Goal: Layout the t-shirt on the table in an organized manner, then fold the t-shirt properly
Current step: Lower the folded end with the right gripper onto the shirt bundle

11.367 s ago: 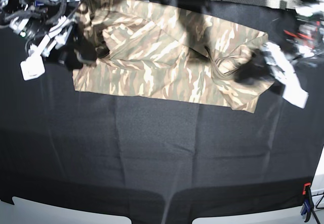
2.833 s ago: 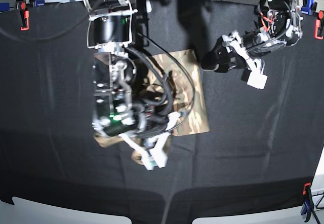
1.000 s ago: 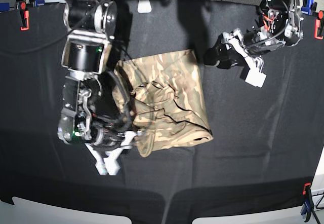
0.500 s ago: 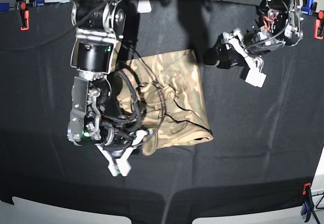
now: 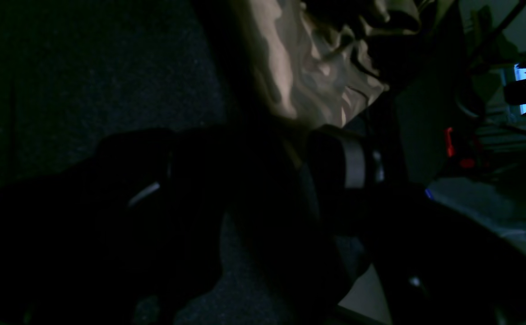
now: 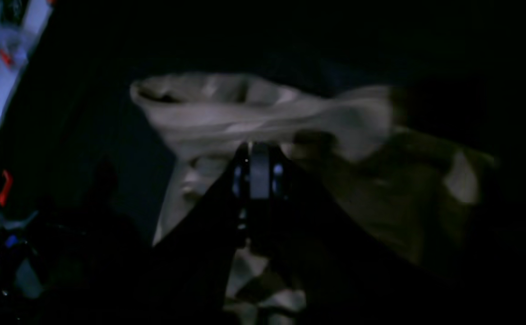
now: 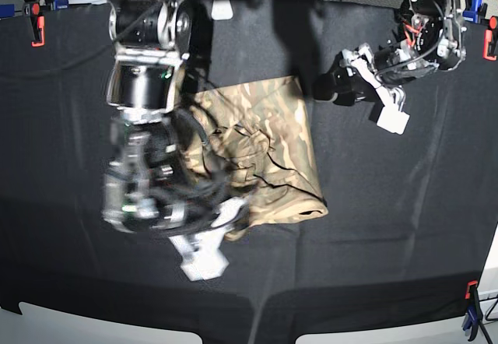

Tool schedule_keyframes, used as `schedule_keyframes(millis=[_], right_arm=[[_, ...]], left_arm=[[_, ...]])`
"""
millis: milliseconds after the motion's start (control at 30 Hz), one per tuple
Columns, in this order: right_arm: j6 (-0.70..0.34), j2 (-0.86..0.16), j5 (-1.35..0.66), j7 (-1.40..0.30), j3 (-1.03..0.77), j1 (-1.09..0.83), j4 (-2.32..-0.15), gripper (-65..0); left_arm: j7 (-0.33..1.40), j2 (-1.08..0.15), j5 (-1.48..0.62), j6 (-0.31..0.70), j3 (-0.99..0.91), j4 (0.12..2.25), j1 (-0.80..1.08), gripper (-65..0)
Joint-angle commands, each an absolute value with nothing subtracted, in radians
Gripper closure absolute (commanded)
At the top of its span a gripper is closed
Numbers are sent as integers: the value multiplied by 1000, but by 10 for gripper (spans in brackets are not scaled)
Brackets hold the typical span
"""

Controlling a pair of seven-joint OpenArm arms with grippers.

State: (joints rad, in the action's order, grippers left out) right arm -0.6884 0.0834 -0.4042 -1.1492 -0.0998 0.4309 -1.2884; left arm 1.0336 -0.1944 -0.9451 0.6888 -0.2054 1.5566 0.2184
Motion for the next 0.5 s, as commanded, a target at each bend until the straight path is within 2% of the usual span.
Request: schedule_keyframes(millis=[0,200,233,300,367,467], right_arm=[[-698,86,-426,-1132,-69,463,-1307,0],[-681,86,-306,-1131,17,499,-1317,0],[-657,86,-262,-1131,17,510,-1317,-17],[-617,86,-163,-1131,17,529,-1317,-124],[-566,85,-87,-1131,17,542,-1316,-195],[-483,86,-8,-1130,17,545,-1316,-210]], left_arm=[[1024,-200,-970,698,-208,1572,210,-361],[1024,-200,-970,698,-208,1572,210,-361],[1024,-200,-970,698,-209,1572,210,-361],[1024,-200,-970,698,-208,1572,210,-361],[1024,-200,-970,698,-209,1572,210,-361],[1024,-200,-970,698,-208,1572,210,-361]])
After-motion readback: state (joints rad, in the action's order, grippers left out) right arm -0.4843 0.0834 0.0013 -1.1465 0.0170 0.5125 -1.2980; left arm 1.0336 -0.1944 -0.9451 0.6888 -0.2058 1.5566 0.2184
